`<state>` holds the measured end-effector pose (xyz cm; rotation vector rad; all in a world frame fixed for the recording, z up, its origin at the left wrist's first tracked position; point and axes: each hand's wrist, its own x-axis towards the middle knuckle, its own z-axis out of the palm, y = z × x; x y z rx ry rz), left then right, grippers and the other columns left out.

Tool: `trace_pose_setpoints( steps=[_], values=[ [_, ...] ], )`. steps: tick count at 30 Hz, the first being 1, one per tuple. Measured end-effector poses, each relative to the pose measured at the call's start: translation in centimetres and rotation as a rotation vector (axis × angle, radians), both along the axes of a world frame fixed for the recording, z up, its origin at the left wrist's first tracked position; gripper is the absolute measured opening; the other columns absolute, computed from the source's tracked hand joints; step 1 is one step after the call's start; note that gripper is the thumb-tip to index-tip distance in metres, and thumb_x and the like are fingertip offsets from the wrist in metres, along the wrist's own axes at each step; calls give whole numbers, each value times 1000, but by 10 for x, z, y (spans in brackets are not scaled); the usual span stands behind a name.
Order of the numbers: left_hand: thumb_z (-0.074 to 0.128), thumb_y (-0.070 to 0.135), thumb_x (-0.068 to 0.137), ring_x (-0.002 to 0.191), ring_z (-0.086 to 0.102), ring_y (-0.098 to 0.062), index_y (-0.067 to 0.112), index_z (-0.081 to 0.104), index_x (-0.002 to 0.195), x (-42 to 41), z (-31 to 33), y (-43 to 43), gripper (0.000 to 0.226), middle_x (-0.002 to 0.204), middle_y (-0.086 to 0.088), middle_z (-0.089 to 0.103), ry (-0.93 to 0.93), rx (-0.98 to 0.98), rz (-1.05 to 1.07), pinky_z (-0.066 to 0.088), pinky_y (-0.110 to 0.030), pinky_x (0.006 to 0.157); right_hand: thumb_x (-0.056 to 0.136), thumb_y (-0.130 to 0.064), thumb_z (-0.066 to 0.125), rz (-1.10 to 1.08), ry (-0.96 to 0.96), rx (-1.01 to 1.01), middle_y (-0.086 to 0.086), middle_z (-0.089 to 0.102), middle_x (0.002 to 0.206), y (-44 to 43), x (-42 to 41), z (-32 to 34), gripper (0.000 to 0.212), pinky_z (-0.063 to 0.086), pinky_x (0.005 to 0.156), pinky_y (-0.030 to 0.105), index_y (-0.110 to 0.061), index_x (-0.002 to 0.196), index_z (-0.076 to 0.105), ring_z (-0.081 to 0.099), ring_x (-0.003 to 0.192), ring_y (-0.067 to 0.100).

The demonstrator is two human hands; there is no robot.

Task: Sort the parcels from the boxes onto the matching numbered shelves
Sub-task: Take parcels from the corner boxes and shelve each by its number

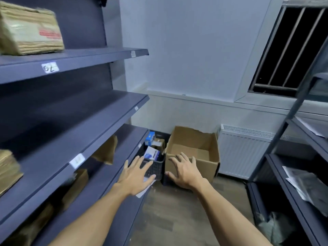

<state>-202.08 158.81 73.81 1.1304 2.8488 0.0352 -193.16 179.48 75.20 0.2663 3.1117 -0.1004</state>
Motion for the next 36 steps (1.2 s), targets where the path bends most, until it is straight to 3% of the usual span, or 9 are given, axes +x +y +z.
trace_pose_setpoints(
  steps=[4, 7, 10, 13, 19, 26, 36],
  values=[
    [-5, 85, 77, 154, -2, -22, 36, 11, 159, -54, 3, 32, 96, 167, -3, 7, 9, 1, -51, 4, -52, 122, 99, -59, 40, -58, 23, -6, 9, 26, 161, 26, -40, 6, 66, 15, 117, 60, -23, 153, 29, 10, 153, 27],
    [-29, 88, 55, 154, -2, -22, 36, 10, 159, -82, 1, 56, 123, 167, -5, 7, 9, -8, -99, 3, -52, 122, 99, -58, 41, -97, 12, -19, 9, 27, 160, 48, -58, 5, 64, 16, 117, 60, -24, 152, 31, 11, 153, 27],
    [-36, 85, 49, 154, -3, -22, 36, 7, 159, -106, -7, 81, 128, 168, -6, 5, 4, 1, -123, 3, -54, 123, 100, -58, 41, -131, 2, -27, 9, 25, 162, 70, -74, -1, 65, 17, 117, 60, -24, 153, 30, 10, 153, 27],
    [-32, 84, 54, 154, -5, -23, 37, 1, 158, -127, -17, 107, 119, 168, -6, 3, -11, -15, -147, 4, -54, 123, 100, -59, 40, -145, -26, -35, 9, 24, 163, 97, -94, -12, 66, 17, 117, 60, -24, 155, 28, 9, 154, 27],
    [1, 76, 84, 154, -3, -23, 36, 3, 159, -178, -32, 173, 85, 168, -6, 4, 2, -38, -139, 4, -52, 123, 100, -57, 42, -117, -33, -82, 10, 16, 166, 167, -151, -31, 67, 12, 120, 60, -24, 156, 25, 3, 155, 26],
    [-8, 77, 69, 154, 2, -23, 35, 6, 159, -249, -27, 255, 100, 167, -5, 7, 0, -56, -46, 5, -51, 122, 100, -58, 41, -68, -41, -134, 11, 7, 167, 269, -218, -42, 69, 9, 121, 56, -26, 158, 21, -2, 155, 26],
    [-3, 77, 76, 154, 1, -23, 35, 6, 159, -316, -44, 326, 94, 168, -5, 3, -21, -99, 32, 7, -53, 122, 99, -57, 43, 10, -83, -175, 11, 5, 168, 345, -310, -64, 71, 8, 121, 56, -26, 159, 19, -4, 155, 27]
  ],
)
